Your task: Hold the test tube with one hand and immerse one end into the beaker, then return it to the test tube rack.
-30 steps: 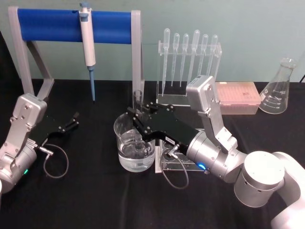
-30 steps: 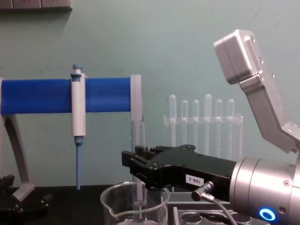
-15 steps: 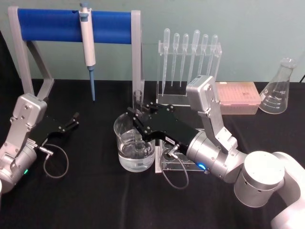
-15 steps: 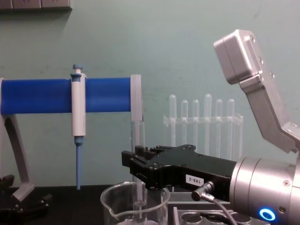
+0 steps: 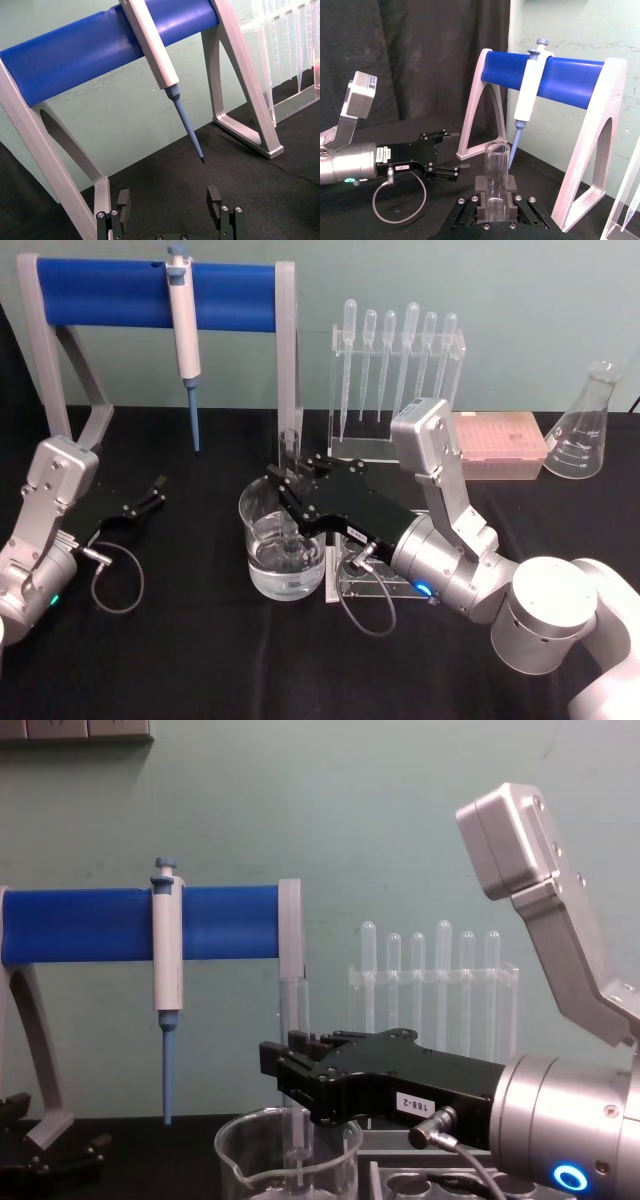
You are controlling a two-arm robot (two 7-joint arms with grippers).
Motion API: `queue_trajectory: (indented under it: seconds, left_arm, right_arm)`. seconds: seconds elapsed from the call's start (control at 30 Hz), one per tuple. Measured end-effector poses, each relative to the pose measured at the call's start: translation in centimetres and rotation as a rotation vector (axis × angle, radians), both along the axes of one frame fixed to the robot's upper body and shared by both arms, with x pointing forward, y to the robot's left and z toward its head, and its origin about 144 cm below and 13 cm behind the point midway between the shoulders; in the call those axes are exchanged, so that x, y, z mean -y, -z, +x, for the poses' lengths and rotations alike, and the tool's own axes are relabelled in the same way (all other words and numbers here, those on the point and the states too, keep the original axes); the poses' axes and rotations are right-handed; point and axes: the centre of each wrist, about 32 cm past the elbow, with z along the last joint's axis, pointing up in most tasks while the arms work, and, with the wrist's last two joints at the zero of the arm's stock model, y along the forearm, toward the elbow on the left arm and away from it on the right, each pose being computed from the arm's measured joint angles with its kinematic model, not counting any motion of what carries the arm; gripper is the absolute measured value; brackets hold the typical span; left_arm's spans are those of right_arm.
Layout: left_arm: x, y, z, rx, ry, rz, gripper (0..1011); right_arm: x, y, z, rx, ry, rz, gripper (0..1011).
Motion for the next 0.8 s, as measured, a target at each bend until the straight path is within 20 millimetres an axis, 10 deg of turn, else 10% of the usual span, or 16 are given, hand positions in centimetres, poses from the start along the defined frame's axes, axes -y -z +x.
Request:
queue_trajectory:
  seconds: [0.8]
  left_arm:
    - [0.00, 0.00, 0.00, 0.000, 0.000, 0.000, 1000]
  right_arm:
    - [0.00, 0.00, 0.00, 0.000, 0.000, 0.000, 224]
